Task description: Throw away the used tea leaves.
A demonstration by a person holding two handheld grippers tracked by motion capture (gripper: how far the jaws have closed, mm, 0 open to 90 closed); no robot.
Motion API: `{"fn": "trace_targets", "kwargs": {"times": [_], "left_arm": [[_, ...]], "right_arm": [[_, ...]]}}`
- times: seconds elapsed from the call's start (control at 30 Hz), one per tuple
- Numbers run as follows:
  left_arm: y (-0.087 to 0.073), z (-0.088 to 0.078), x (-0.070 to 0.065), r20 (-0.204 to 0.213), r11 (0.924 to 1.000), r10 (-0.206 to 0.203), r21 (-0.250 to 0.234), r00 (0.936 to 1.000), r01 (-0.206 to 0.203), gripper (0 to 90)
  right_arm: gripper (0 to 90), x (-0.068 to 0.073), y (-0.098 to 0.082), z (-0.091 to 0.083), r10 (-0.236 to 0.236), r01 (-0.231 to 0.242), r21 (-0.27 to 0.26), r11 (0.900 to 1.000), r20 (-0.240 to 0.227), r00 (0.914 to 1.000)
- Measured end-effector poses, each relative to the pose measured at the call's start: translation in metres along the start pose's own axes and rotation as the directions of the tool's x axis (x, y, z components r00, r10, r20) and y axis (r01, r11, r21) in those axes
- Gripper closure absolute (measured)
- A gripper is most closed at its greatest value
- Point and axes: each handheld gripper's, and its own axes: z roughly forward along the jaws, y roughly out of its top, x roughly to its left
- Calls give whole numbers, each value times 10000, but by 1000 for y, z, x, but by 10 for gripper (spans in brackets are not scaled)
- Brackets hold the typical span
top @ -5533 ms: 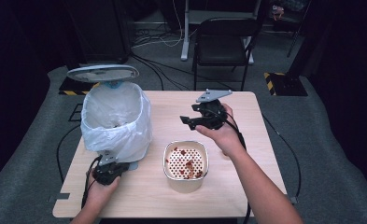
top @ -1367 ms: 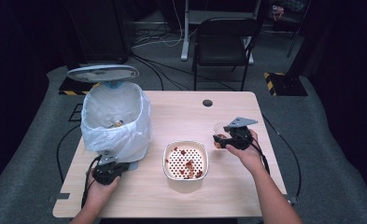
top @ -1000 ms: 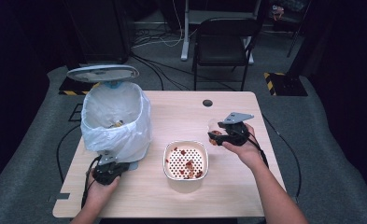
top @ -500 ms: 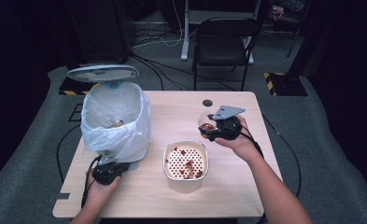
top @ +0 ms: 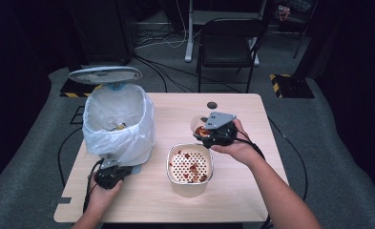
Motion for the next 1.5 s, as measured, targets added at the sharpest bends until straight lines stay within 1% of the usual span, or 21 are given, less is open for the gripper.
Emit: {"fn": "trace_targets", "kwargs": {"times": [0.07,0.27,0.47,0.57,0.67,0.73,0.77,0.8,0.83,0.9,0.97,1.03,1.17,1.2,1.23,1.27,1.3,1.4,1.43,1.47,1.5], "left_arm": [[0,0,0,15,10000,-27,-28,10000,27,900],[0,0,0,-5,10000,-21,1,10000,21,900],[0,0,0,-6,10000,-15,5,10000,15,900],[0,0,0,-3,10000,-10,2,10000,10,900],[0,0,0,-8,10000,-3,11,10000,3,900],[0,0,0,0,10000,-6,1,10000,6,900],[0,0,0,-6,10000,-9,3,10000,9,900],[0,0,0,-6,10000,-9,3,10000,9,900],[0,0,0,-13,10000,-8,1,10000,8,900],[0,0,0,-18,10000,-8,7,10000,8,900],[0,0,0,-18,10000,-10,4,10000,10,900],[0,0,0,-15,10000,-8,-19,10000,8,900],[0,0,0,-21,10000,-5,5,10000,5,900],[0,0,0,-21,10000,-5,5,10000,5,900],[0,0,0,-14,10000,-11,5,10000,11,900],[0,0,0,-17,10000,-9,3,10000,9,900],[0,0,0,-14,10000,-3,-12,10000,3,900],[0,0,0,-9,10000,-3,-18,10000,3,900],[0,0,0,-26,10000,12,-11,10000,-12,900],[0,0,0,-26,10000,12,-11,10000,-12,900],[0,0,0,-33,10000,17,-5,10000,-17,900]], "right_arm": [[381,1,2,0,-292,291,19,9996,93,9995],[387,5,6,-3,-761,760,71,9971,145,9970],[394,9,6,-5,-1070,1068,107,9942,222,9940],[394,12,6,-5,-1429,1423,207,9896,350,9891],[397,17,7,-5,-1908,1892,337,9814,548,9801],[399,18,7,-5,-1977,1957,386,9799,587,9785],[403,22,8,-5,-2298,2270,472,9727,663,9710],[403,22,8,-5,-2298,2270,472,9727,663,9710],[405,24,8,-6,-2490,2458,506,9680,708,9659],[411,28,10,-6,-2920,2878,604,9558,804,9530],[414,30,11,-6,-2935,2890,629,9553,806,9526],[420,31,14,-6,-3191,3143,699,9468,746,9448],[424,33,16,-7,-3430,3371,798,9381,780,9361],[424,33,16,-7,-3430,3371,798,9381,780,9361],[424,34,16,-8,-3562,3499,827,9331,817,9308],[424,34,16,-8,-3562,3499,827,9331,817,9308],[425,35,16,-8,-3752,3678,901,9255,853,9230],[425,36,16,-8,-3854,3768,1013,9207,863,9187],[426,38,16,-9,-4085,3983,1123,9103,891,9084],[426,38,16,-9,-4085,3983,1123,9103,891,9084],[426,38,16,-9,-4199,4094,1148,9051,894,9032]]}}
